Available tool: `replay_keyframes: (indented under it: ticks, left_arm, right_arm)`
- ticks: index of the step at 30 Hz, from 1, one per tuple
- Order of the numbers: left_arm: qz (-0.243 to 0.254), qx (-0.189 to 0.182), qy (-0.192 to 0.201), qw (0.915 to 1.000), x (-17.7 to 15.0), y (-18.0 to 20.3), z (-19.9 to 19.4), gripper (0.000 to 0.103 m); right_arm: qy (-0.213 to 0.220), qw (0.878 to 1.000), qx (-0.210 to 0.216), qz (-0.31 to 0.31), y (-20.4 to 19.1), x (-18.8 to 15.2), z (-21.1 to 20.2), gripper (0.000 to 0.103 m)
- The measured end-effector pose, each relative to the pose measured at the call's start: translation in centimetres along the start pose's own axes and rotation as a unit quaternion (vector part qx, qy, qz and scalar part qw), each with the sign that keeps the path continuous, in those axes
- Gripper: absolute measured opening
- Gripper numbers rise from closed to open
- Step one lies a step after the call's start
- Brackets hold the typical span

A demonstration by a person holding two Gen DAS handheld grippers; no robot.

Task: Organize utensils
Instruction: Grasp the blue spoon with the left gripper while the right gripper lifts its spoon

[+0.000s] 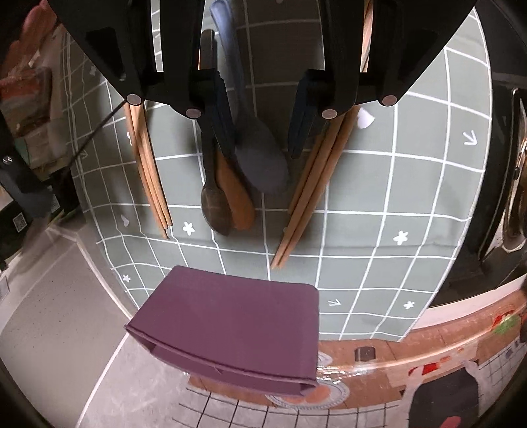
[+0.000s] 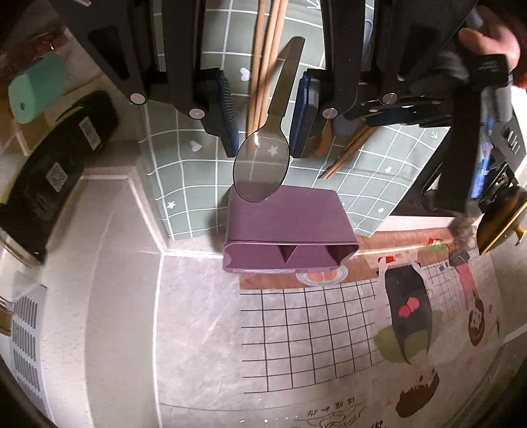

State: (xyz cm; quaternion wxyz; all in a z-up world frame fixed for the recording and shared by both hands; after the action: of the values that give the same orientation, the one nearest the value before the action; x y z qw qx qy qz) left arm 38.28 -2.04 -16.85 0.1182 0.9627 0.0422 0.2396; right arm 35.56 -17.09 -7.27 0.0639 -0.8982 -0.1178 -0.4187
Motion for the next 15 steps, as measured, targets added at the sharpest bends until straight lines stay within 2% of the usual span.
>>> replay_keyframes:
  ticks: [7,15]
  left_arm:
    - [0.009,0.031,-0.013,0.9994,0.4,0.3,1.1,0.035]
    - [-0.003,0.034,-0.012,0.9993,1.2,0.3,1.8,0.035]
  right_arm:
    - [0.003,1.0,-0.005,0.01,0.9,-0.3,-0.6,0.03]
    - [0.001,1.0,-0.014,0.007,0.9,-0.6,-1.0,0.03]
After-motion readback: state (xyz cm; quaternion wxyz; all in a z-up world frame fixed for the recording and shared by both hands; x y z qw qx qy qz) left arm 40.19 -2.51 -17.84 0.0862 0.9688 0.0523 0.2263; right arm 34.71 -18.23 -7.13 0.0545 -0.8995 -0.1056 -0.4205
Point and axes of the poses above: each gripper's, at about its wrist camera, not at the fingertips, and z roughly the way its jaws point, y to its right, x to its top, the point moved 6 cm from there along z, roughly the way its jaws point, and after that the axes turned 3 degrees about -z, right-handed, at the moved point
